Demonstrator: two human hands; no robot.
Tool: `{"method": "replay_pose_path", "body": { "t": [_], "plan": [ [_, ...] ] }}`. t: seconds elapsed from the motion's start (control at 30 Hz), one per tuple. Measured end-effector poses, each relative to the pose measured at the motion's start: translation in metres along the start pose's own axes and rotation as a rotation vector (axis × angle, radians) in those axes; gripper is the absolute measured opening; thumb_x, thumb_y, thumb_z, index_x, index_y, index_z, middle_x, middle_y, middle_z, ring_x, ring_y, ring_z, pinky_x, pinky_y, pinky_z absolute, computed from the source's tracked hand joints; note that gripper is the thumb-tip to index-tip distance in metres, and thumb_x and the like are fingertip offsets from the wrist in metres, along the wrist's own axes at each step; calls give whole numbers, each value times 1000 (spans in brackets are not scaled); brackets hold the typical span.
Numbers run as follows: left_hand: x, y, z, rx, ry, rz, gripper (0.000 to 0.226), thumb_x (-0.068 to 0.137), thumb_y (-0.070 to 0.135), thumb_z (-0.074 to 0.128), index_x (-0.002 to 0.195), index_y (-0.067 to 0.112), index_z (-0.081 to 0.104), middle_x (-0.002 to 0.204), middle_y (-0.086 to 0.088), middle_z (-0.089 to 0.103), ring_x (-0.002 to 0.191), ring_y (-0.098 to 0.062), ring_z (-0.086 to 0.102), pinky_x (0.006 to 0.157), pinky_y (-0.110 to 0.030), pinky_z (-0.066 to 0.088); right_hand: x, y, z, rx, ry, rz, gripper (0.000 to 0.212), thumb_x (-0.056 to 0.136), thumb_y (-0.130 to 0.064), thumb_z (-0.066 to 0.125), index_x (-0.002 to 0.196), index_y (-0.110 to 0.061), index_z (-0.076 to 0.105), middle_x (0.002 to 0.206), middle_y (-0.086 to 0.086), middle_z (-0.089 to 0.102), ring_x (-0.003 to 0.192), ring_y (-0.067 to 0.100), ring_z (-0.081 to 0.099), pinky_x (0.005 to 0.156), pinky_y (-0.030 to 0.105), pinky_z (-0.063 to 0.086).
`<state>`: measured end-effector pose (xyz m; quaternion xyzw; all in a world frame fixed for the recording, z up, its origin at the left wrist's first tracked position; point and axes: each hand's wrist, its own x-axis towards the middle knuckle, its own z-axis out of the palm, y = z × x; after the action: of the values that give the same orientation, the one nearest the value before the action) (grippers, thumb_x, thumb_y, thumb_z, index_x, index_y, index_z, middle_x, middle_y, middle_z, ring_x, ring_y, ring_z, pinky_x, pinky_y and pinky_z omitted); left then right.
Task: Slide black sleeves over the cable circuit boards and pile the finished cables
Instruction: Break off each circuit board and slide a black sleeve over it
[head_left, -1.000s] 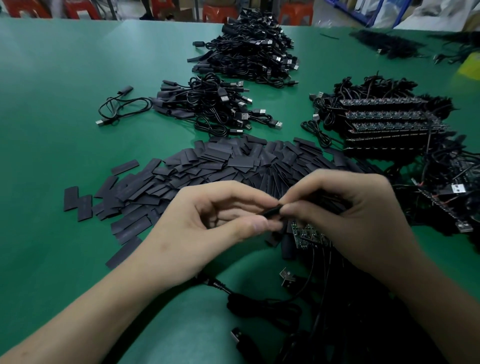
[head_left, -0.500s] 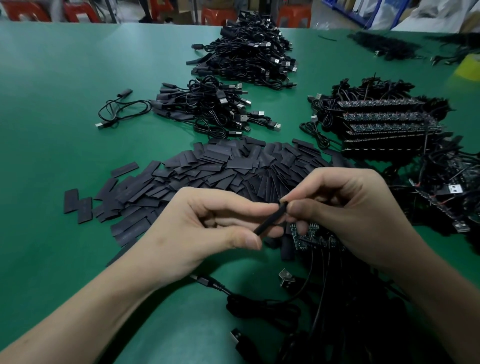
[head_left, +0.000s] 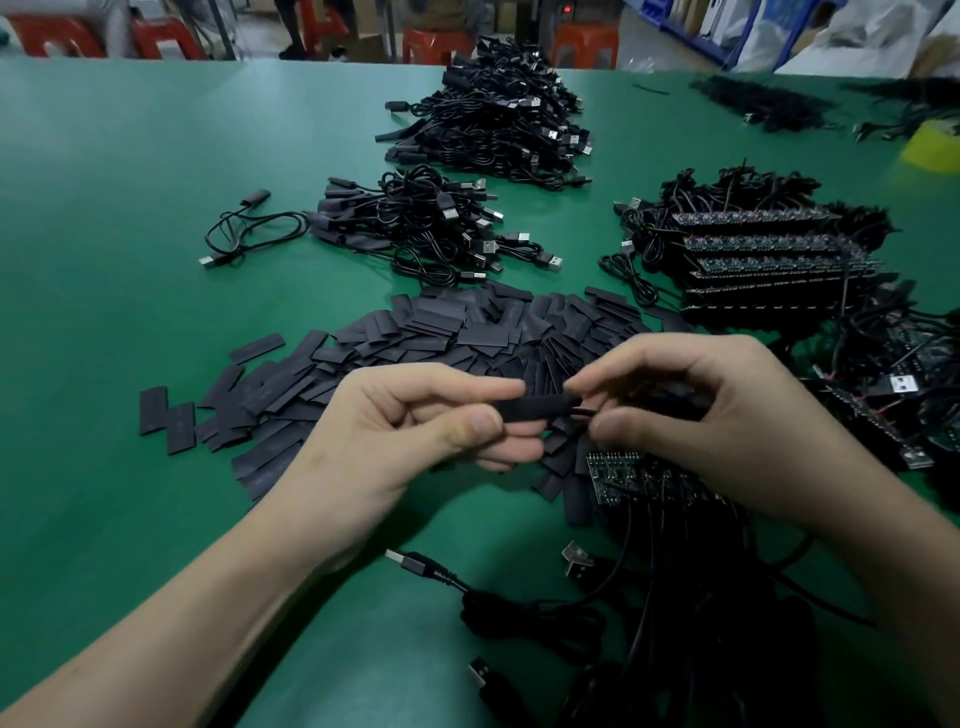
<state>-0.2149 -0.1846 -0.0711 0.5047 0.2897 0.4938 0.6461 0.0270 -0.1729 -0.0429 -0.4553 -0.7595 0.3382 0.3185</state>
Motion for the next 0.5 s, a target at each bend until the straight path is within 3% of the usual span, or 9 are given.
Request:
{"method": "replay_pose_path", "body": {
  "t": [0.07, 0.13, 0.27, 0.37, 0.43, 0.5],
  "plan": [
    [2, -1, -2, -21, 85, 6, 22, 72, 21, 79, 94, 24, 83, 89, -14, 79, 79, -21, 78, 70, -25, 61, 0, -2, -9, -225, -88, 23, 36, 73, -67, 64, 99, -45, 75, 95, -19, 73, 91, 1, 69, 81, 24, 54],
    [3, -2, -4, -33, 164, 10, 21, 74, 19, 81, 94, 25, 83, 88, -14, 79, 79, -19, 78, 69, -24, 60, 0, -5, -13, -341, -150, 17, 32, 77, -66, 60, 92, -43, 76, 96, -20, 71, 98, 2, 66, 86, 32, 53],
    [4, -7, -6, 11, 205, 35, 25, 80, 19, 70, 102, 18, 80, 94, -13, 79, 87, -24, 78, 74, -25, 60, 3, -20, -21, -350, -144, 59, 33, 80, -66, 51, 87, -42, 71, 87, -22, 72, 77, 1, 67, 63, 15, 49],
    [3, -9, -5, 162, 149, 51, 33, 86, 20, 65, 118, 12, 70, 104, -9, 78, 92, -26, 77, 80, -23, 59, 21, -35, -36, -308, -44, 13, 26, 93, -52, 53, 84, -32, 68, 80, -16, 75, 73, 0, 72, 65, 23, 55],
    [2, -12, -3, 257, 122, 38, 30, 87, 24, 67, 115, 13, 73, 102, -5, 79, 91, -23, 77, 81, -22, 58, 50, -40, -44, -272, 72, -14, 26, 99, -44, 55, 84, -26, 65, 75, -8, 74, 64, 8, 74, 63, 28, 56],
    [0, -16, -2, 427, 96, 41, 23, 89, 28, 70, 109, 19, 77, 99, 2, 79, 92, -18, 77, 87, -29, 59, 90, -42, -42, -358, 168, -56, 27, 102, -43, 56, 86, -23, 65, 70, -5, 72, 52, 2, 67, 53, 17, 51]
  ]
}}
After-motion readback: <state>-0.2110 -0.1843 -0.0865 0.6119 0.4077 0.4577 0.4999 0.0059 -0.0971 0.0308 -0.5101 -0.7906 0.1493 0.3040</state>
